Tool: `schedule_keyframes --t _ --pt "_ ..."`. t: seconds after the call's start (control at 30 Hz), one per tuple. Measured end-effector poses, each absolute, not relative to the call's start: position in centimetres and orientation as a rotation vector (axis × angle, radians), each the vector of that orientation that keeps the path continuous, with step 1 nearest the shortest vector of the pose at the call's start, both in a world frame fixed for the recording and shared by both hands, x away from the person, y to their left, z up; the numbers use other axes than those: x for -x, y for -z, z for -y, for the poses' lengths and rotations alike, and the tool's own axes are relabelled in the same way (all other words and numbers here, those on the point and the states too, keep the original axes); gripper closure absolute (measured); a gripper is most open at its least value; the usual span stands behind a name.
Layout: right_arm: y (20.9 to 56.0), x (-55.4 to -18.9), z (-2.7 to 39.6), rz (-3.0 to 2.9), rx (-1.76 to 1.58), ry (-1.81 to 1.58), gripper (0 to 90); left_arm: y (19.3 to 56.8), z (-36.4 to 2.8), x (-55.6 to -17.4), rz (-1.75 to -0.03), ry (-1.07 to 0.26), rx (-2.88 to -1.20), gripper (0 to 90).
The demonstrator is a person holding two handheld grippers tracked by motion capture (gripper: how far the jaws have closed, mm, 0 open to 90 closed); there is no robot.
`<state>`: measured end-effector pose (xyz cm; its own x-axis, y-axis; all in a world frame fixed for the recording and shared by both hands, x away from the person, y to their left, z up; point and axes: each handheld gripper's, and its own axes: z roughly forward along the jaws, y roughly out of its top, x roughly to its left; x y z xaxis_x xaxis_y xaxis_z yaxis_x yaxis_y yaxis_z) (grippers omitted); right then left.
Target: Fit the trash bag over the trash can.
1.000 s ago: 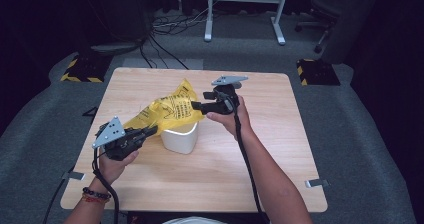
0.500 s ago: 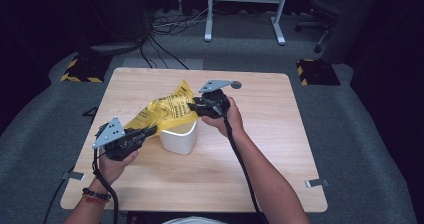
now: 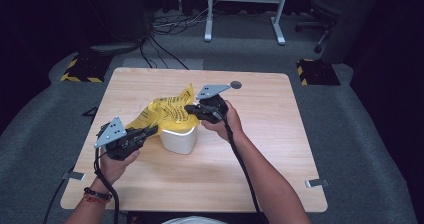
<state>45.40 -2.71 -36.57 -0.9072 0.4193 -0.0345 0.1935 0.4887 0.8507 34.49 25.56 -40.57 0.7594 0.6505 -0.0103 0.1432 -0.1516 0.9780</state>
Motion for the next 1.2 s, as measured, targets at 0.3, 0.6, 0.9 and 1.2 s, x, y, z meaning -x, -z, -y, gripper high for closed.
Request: schedule_keyframes --t 0.3,0.6,0.9,1.2 --pt "37.0 -45.0 0.4 -2.659 -0.417 -1.139 89.9 40.3 -25.6 -35.1 -0.717 -0.486 -1.614 66.0" --pt "37.5 -45.2 -1.1 -2.732 -0.429 -0.988 89.9 40.0 -25.2 -36.8 -0.784 -0.418 -1.612 32.0" --pt "37.6 -45.4 0.0 -2.754 -0.443 -1.018 89.9 40.0 -25.2 -38.3 -0.823 -0.387 -1.653 84.2" --pt "37.7 -44.6 2.2 -2.736 -0.445 -1.121 88.4 39.6 -23.7 -37.0 -0.773 -0.385 -1.716 89.3"
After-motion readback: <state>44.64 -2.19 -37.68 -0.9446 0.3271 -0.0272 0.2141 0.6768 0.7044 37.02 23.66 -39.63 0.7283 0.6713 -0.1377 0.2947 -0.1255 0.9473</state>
